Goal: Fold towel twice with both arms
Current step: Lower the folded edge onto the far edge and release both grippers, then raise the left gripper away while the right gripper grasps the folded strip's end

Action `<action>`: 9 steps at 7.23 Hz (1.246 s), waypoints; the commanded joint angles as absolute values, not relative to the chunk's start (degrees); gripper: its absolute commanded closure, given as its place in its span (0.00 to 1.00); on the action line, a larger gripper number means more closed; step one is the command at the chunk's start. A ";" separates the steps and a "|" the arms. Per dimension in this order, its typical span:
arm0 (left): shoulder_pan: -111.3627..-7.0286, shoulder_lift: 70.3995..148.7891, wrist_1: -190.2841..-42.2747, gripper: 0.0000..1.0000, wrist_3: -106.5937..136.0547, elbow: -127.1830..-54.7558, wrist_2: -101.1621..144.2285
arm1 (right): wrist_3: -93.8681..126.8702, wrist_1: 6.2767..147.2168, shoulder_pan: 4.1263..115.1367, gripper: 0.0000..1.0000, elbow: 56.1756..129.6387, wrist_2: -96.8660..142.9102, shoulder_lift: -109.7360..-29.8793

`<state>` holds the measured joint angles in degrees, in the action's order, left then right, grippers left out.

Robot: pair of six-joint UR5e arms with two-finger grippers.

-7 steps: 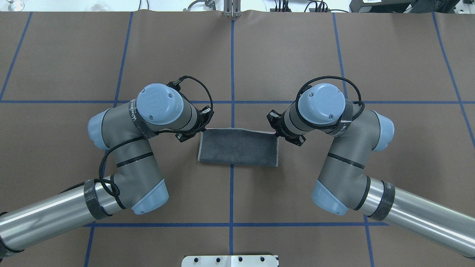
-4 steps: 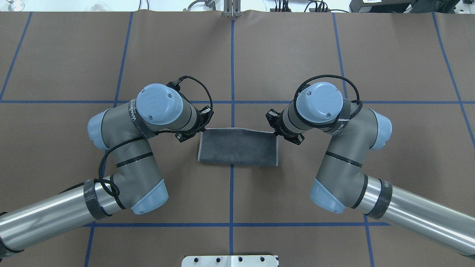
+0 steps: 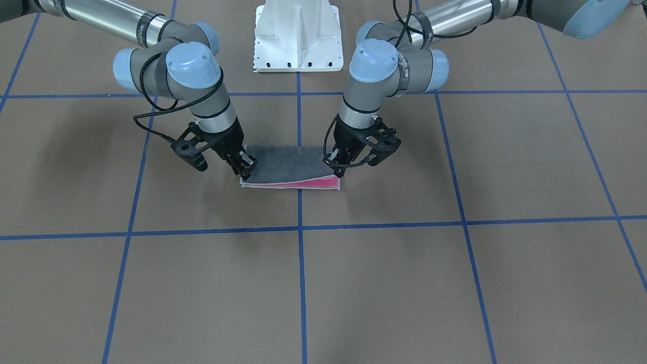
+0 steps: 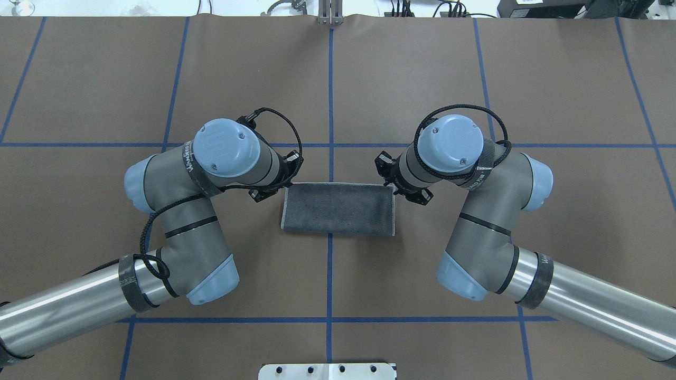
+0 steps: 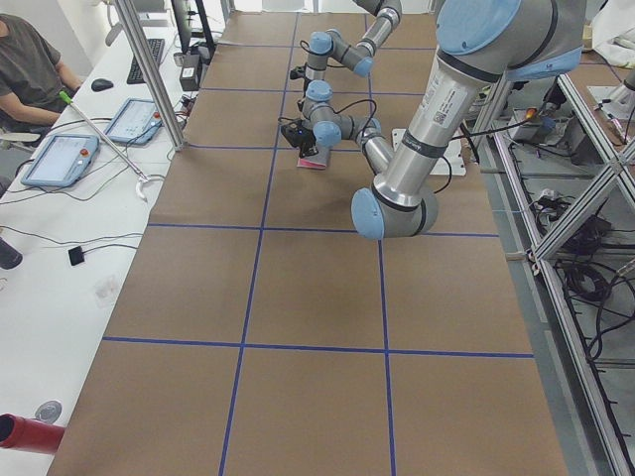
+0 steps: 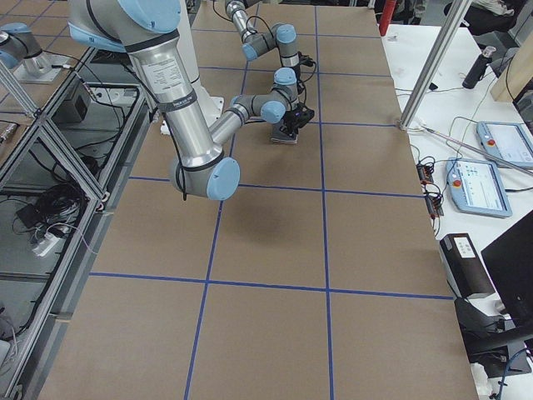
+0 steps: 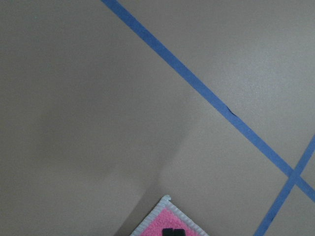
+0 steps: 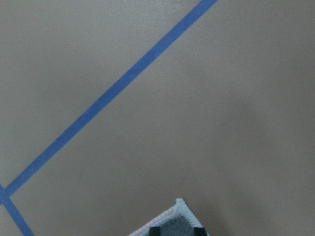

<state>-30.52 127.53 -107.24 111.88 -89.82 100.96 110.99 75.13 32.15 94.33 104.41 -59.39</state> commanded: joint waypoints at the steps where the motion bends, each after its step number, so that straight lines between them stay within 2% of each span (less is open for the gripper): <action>1: -30.59 127.44 -107.23 0.56 111.88 -89.82 100.90 | 111.09 75.06 32.08 0.60 94.48 104.41 -59.41; 4: -31.02 127.44 -107.14 0.53 111.88 -90.18 101.16 | 111.36 75.06 32.25 0.58 95.44 105.47 -60.11; 6: -31.90 127.44 -107.05 0.53 111.88 -90.35 101.25 | 114.41 75.59 30.95 0.54 98.86 105.56 -61.86; 7: -32.17 127.35 -106.96 0.52 111.88 -90.53 101.34 | 119.13 75.59 29.63 0.45 99.22 105.12 -62.14; 9: -33.13 127.00 -107.05 0.38 111.71 -90.70 101.34 | 125.92 75.50 25.95 0.35 100.10 100.50 -63.63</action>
